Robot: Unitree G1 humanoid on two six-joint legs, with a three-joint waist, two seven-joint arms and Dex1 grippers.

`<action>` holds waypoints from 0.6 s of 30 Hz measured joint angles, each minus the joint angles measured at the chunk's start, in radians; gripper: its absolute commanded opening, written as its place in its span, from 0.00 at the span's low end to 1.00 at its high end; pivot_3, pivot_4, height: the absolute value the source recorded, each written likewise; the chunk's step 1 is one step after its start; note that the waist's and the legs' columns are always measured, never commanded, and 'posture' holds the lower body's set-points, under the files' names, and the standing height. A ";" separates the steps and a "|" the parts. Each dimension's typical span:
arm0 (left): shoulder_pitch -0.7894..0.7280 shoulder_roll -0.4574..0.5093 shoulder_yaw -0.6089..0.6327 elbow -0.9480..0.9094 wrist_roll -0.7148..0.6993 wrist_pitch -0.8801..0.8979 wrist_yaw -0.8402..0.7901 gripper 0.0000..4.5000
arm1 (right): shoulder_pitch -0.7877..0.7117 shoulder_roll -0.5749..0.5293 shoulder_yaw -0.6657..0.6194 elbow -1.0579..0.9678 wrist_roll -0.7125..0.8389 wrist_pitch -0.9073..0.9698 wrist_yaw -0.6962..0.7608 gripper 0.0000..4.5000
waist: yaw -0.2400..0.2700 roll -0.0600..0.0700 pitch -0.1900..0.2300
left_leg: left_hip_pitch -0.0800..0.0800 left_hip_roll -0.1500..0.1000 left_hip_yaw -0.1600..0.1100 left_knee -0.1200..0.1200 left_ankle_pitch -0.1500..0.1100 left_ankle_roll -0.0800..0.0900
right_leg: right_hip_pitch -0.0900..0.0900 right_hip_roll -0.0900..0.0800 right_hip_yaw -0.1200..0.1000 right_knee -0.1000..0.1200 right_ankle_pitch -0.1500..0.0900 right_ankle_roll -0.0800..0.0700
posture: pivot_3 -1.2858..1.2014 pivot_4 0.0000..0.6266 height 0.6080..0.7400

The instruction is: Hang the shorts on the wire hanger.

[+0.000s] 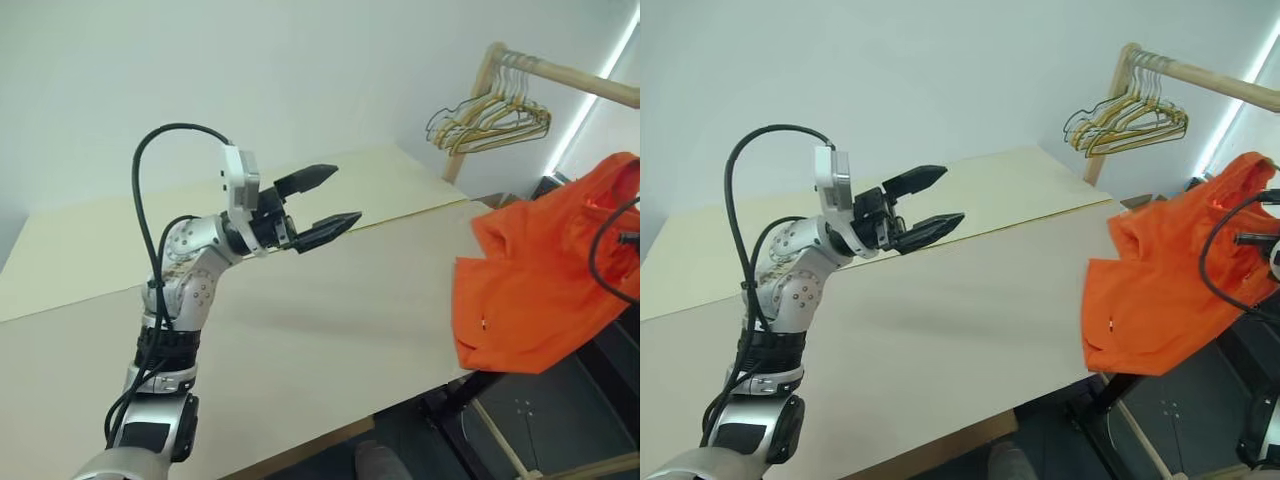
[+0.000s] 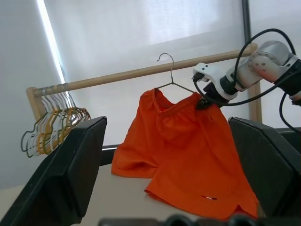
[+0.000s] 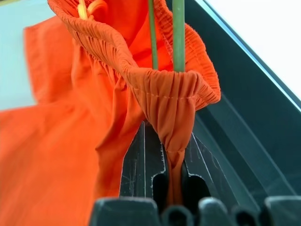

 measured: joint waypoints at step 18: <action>0.012 -0.010 -0.037 0.001 0.028 -0.004 0.028 1.00 | -0.237 -0.003 0.017 0.551 -0.049 -0.345 -0.132 0.00 | -0.028 0.002 0.001 | 0.001 -0.001 0.004 0.000 -0.001 0.002 | 0.000 0.000 0.005 -0.002 0.001 0.003 | 0.41 0.00 1.00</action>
